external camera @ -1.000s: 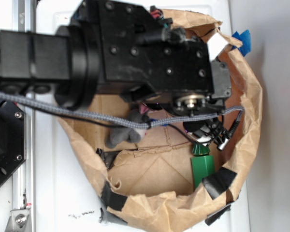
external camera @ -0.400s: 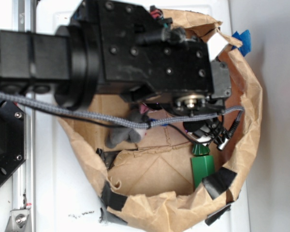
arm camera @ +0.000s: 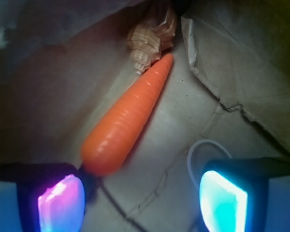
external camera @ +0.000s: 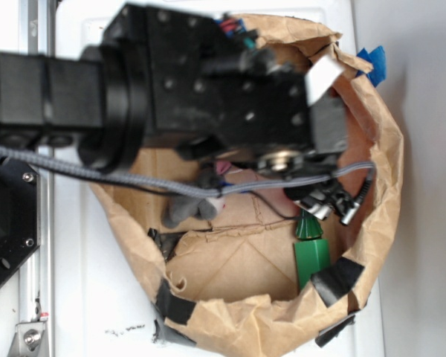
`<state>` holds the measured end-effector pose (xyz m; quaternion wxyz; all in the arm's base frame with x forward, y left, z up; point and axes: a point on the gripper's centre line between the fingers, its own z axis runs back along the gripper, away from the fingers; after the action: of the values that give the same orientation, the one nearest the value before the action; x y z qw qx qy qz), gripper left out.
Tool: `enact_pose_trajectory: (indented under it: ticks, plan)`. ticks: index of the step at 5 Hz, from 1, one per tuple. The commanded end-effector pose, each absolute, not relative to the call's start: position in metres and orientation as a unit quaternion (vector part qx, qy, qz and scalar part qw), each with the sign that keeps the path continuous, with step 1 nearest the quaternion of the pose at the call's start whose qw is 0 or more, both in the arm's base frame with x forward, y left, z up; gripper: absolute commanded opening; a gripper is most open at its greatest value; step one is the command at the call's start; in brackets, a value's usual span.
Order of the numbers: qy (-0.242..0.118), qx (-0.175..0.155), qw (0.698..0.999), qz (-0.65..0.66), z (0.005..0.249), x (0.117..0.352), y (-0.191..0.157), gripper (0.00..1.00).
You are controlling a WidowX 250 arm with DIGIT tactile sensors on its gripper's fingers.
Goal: Grab the carrot.
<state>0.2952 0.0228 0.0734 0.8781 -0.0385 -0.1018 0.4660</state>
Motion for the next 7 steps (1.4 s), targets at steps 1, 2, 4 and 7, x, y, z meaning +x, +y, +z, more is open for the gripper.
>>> enact_pose_trajectory:
  ticks: [1, 2, 4, 7]
  plan:
    - [-0.16, -0.054, 0.873, 0.457, 0.074, 0.304, 0.018, 1.0]
    - [-0.173, -0.054, 0.87, 0.459, 0.073, 0.317, 0.02, 1.0]
    - [-0.168, -0.04, 0.871, 0.46, 0.052, 0.332, 0.021, 1.0]
    - [-0.127, -0.027, 0.887, 0.443, 0.031, 0.338, 0.016, 0.0]
